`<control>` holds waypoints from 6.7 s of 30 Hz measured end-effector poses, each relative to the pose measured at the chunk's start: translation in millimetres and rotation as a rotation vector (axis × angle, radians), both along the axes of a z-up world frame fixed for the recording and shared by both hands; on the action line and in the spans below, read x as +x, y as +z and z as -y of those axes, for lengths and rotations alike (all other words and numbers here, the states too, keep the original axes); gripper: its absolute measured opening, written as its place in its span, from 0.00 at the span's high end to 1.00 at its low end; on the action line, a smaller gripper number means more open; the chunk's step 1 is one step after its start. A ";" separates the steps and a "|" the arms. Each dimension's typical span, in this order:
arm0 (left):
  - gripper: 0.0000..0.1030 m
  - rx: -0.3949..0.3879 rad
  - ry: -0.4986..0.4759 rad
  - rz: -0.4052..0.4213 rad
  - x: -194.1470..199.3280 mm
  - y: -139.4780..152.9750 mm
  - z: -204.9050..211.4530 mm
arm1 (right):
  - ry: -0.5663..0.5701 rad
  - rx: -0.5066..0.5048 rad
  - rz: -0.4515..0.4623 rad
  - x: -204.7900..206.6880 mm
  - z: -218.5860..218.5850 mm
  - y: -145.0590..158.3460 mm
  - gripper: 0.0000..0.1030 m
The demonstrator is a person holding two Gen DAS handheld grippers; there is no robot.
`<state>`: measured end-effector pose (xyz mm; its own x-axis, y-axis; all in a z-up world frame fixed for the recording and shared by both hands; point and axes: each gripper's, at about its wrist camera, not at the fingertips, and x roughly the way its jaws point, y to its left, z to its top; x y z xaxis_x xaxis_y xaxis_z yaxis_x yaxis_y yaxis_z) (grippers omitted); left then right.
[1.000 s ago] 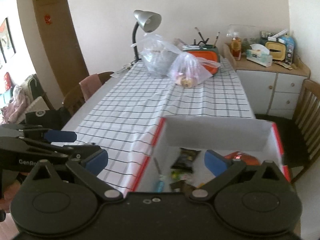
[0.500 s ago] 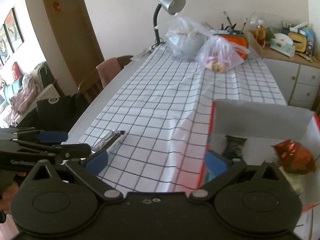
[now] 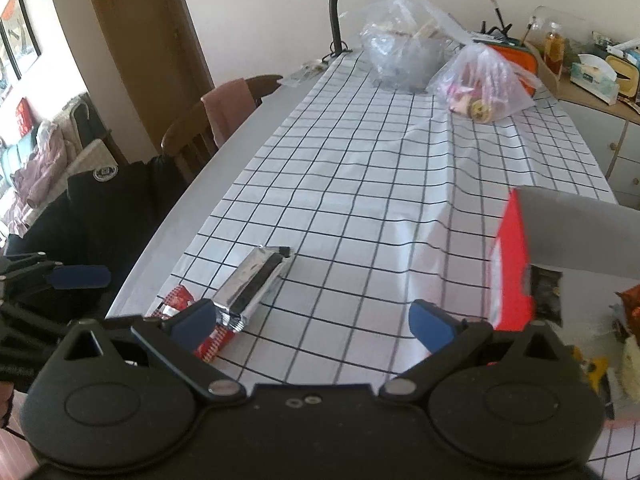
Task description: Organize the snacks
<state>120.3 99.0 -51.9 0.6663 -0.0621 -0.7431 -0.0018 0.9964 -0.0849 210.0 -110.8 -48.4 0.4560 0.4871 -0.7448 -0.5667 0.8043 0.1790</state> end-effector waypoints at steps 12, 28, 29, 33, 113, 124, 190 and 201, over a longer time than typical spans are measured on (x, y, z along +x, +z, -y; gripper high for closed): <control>0.20 0.090 -0.173 -0.051 10.3 -14.8 -41.0 | -0.024 -0.083 -0.081 24.0 -81.7 -34.2 0.00; 0.20 0.167 -0.422 -0.157 15.6 -40.4 -45.6 | -0.072 -0.187 -0.189 52.0 -145.8 -92.5 0.19; 0.20 0.171 -0.430 -0.160 16.5 -41.9 -45.6 | -0.073 -0.187 -0.192 52.5 -147.6 -93.7 0.22; 0.20 0.183 -0.461 -0.181 21.7 -48.3 -45.5 | -0.070 -0.198 -0.198 53.5 -152.2 -97.3 0.28; 0.31 -0.118 -0.040 -0.149 62.4 -3.6 64.2 | -0.338 0.102 0.030 -28.7 117.9 15.4 0.60; 0.31 -0.108 -0.045 -0.086 79.2 27.9 171.0 | -0.348 0.088 0.100 -12.4 201.4 33.5 0.60; 0.30 0.028 -0.067 -0.094 158.6 4.8 307.9 | -0.216 0.060 0.069 48.6 286.3 9.5 0.32; 0.25 0.001 -0.080 0.006 110.8 31.7 286.5 | -0.252 0.118 0.152 12.1 284.5 37.0 0.09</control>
<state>231.2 -187.5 -20.2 0.6637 -0.1148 -0.7391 0.0782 0.9934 -0.0841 222.1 -395.3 -11.3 0.6749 0.4235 -0.6043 -0.3797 0.9015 0.2076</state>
